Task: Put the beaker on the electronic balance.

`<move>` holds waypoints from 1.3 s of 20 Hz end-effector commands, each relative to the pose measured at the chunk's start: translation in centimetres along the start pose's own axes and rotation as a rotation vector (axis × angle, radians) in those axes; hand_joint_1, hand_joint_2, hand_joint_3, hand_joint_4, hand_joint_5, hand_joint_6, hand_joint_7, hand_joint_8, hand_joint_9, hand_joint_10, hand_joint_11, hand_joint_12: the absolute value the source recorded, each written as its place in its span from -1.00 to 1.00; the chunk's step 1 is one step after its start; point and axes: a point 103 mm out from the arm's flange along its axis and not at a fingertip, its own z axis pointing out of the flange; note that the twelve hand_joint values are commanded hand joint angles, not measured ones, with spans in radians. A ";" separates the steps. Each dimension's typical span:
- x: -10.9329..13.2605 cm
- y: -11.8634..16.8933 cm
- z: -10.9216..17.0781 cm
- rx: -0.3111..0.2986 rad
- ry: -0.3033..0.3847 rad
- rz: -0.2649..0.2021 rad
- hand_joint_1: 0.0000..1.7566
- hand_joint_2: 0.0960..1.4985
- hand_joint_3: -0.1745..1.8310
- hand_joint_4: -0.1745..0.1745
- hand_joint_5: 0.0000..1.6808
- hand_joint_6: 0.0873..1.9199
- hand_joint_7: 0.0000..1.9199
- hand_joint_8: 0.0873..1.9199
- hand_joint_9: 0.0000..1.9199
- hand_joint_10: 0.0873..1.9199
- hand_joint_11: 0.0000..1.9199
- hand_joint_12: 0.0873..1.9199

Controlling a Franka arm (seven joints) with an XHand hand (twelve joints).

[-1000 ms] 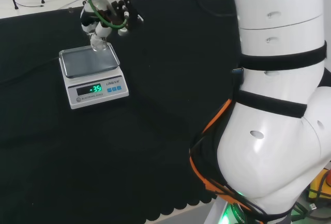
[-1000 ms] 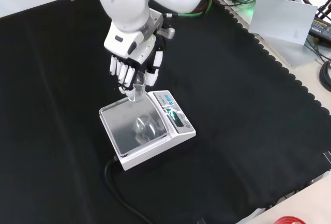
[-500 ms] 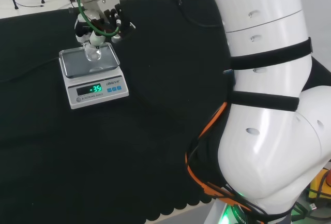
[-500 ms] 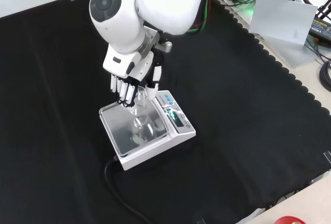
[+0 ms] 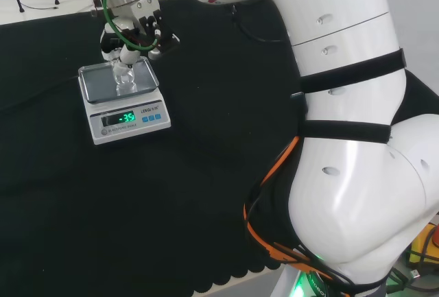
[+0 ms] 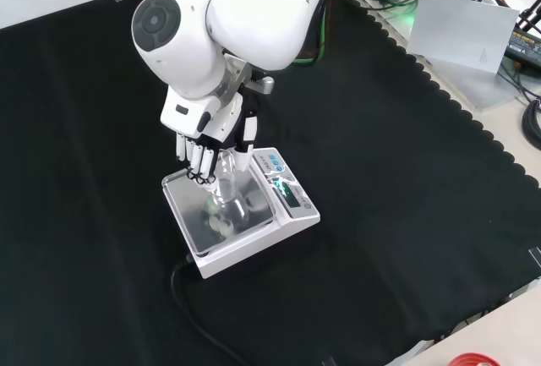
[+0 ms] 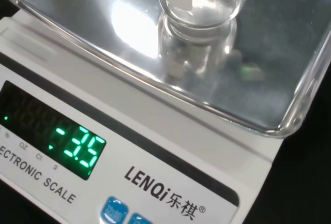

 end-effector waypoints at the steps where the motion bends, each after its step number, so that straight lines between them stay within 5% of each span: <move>1: -0.2 0.3 0.6 0.022 -0.002 0.004 0.22 0.51 -0.85 -0.11 0.09 0.12 -0.18 -0.31 0.11 -0.44 -0.18 0.20; 15: -0.5 1.8 1.3 0.047 0.026 0.004 0.22 0.51 -0.84 -0.09 0.08 0.12 -0.19 -0.32 0.10 -0.43 -0.20 0.20; 19: -1.0 1.6 1.0 0.088 0.039 0.013 0.16 0.41 -0.97 -0.22 -0.17 -0.12 -0.34 -0.31 -0.07 -0.36 -0.37 0.30; 26: -1.2 0.7 1.0 0.083 0.041 0.019 0.02 0.27 -1.00 -0.27 -0.46 -0.17 -0.57 -0.29 -0.54 -0.27 -0.69 0.42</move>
